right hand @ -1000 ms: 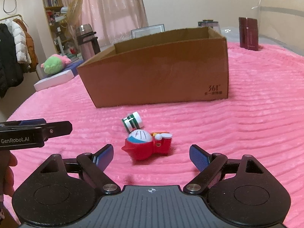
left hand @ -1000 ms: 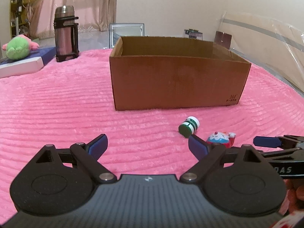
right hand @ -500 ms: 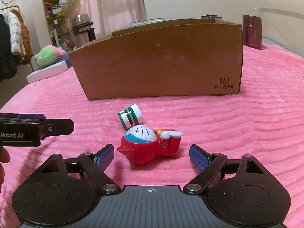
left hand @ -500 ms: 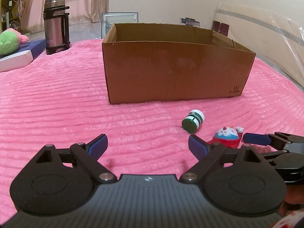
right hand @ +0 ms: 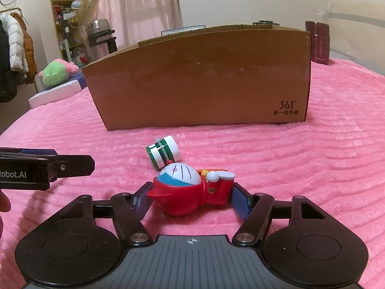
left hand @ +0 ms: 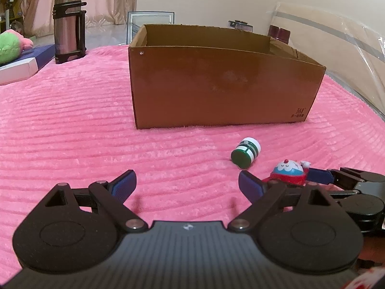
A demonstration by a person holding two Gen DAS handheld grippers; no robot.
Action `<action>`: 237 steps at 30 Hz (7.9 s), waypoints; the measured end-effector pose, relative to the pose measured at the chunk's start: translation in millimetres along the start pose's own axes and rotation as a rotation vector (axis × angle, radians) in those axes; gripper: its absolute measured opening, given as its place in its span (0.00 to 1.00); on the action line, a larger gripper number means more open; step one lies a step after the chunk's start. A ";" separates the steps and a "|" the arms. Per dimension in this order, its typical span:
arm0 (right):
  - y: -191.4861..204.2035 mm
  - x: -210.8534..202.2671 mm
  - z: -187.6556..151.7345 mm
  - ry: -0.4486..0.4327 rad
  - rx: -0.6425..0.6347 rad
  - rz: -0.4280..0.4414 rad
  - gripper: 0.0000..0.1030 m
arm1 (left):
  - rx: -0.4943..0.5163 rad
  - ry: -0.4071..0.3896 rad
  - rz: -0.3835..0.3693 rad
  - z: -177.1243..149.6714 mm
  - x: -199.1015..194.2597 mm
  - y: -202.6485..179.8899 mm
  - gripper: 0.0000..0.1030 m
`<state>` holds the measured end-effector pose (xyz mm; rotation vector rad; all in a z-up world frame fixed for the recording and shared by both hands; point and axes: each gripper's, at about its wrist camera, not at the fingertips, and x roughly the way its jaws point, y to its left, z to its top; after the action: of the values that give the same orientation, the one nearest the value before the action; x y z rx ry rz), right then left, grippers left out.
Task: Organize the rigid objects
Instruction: 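Grasp the red Doraemon figure with the right tool while the left tool grasps the green pill bottle, then lift and carry the pill bottle and Doraemon figure into the box with both tools, then open the right tool to release the figure while the left tool releases the pill bottle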
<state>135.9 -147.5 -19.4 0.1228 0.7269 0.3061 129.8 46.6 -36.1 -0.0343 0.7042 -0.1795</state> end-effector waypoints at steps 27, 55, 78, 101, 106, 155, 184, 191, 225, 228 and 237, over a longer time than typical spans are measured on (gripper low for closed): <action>-78.3 -44.5 16.0 -0.065 0.070 -0.159 0.63 | 0.312 0.057 -0.180 32.1 68.4 -49.6 0.71; -94.7 -40.9 22.4 -0.061 0.077 -0.171 0.63 | 0.441 0.128 -0.238 35.4 91.9 -66.8 0.25; -126.7 -75.8 49.5 -0.112 0.088 -0.112 0.63 | 0.436 0.057 -0.239 70.5 33.7 -53.6 0.24; -105.3 -85.0 172.3 -0.190 -0.283 0.076 0.63 | 0.549 -0.042 -0.216 155.9 -22.2 -42.8 0.25; -96.8 -72.1 191.9 -0.160 -0.363 0.119 0.63 | 0.594 -0.042 -0.210 177.3 -23.5 -41.0 0.24; -37.2 152.1 233.2 0.512 -0.877 0.196 0.63 | 0.742 0.381 -0.257 212.8 157.9 -39.7 0.25; -27.2 193.3 216.5 0.598 -0.921 0.204 0.63 | 0.686 0.423 -0.247 201.2 194.8 -34.9 0.25; -28.6 198.6 213.4 0.603 -0.914 0.205 0.63 | 0.685 0.431 -0.248 199.4 197.9 -34.7 0.25; -31.9 183.6 213.5 0.544 -0.940 0.213 0.63 | 0.685 0.423 -0.245 202.3 193.1 -34.5 0.47; -32.2 181.6 214.3 0.537 -0.943 0.210 0.63 | 0.677 0.412 -0.252 203.8 190.2 -33.5 0.48; -34.0 170.1 221.4 0.507 -0.932 0.195 0.63 | 0.664 0.386 -0.255 210.8 177.3 -35.2 0.50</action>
<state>412.1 -126.9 29.7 -0.7982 1.0055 0.8512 393.3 -25.4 14.2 0.5601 0.9947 -0.6701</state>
